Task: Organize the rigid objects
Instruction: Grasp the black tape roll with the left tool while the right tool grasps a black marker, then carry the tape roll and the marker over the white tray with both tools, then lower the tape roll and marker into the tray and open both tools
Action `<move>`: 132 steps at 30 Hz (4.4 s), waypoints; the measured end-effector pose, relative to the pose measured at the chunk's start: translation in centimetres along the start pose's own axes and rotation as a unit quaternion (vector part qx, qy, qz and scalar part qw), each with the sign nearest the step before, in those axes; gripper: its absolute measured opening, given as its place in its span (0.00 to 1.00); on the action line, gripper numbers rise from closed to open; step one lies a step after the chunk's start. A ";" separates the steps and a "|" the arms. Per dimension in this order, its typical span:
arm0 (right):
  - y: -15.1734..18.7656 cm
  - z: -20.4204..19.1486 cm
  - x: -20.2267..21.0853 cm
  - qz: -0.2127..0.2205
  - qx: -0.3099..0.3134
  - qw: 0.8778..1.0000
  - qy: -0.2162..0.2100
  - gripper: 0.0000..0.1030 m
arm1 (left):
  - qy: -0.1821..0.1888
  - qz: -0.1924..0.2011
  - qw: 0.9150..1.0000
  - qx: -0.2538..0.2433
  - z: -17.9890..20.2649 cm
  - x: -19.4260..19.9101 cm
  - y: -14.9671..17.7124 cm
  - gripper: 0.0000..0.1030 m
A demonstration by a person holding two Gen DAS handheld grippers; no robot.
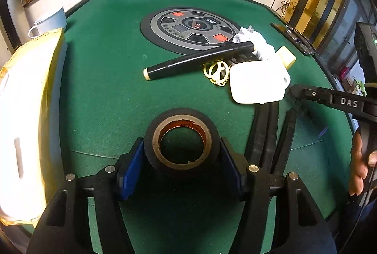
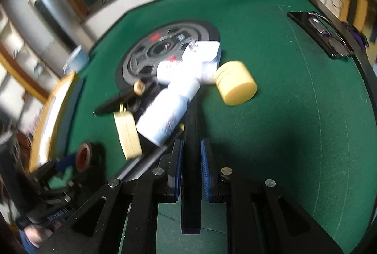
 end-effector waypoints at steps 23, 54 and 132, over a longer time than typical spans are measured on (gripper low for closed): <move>-0.2 -0.2 -1.1 0.017 0.060 0.992 0.113 0.12 | -0.033 0.015 0.999 -0.020 0.4 -0.1 0.4 0.59; -0.2 -12.0 -0.7 0.056 0.132 0.990 -0.017 0.13 | -0.067 0.139 0.980 0.127 -11.9 9.5 0.2 0.59; -6.8 -36.2 -23.4 -0.165 0.095 0.972 -0.137 0.13 | -0.069 -0.007 0.973 0.219 -27.4 -0.8 -2.2 0.59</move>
Point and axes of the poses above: each gripper's, at about its wrist camera, not at the fingertips, and x roughly against the way its jaws point, z to its right, y to its underside, the point moved 7 cm from there along -x, roughly the way its jaws point, and after that the axes turned 10 degrees about -y, right-handed, at the moved point
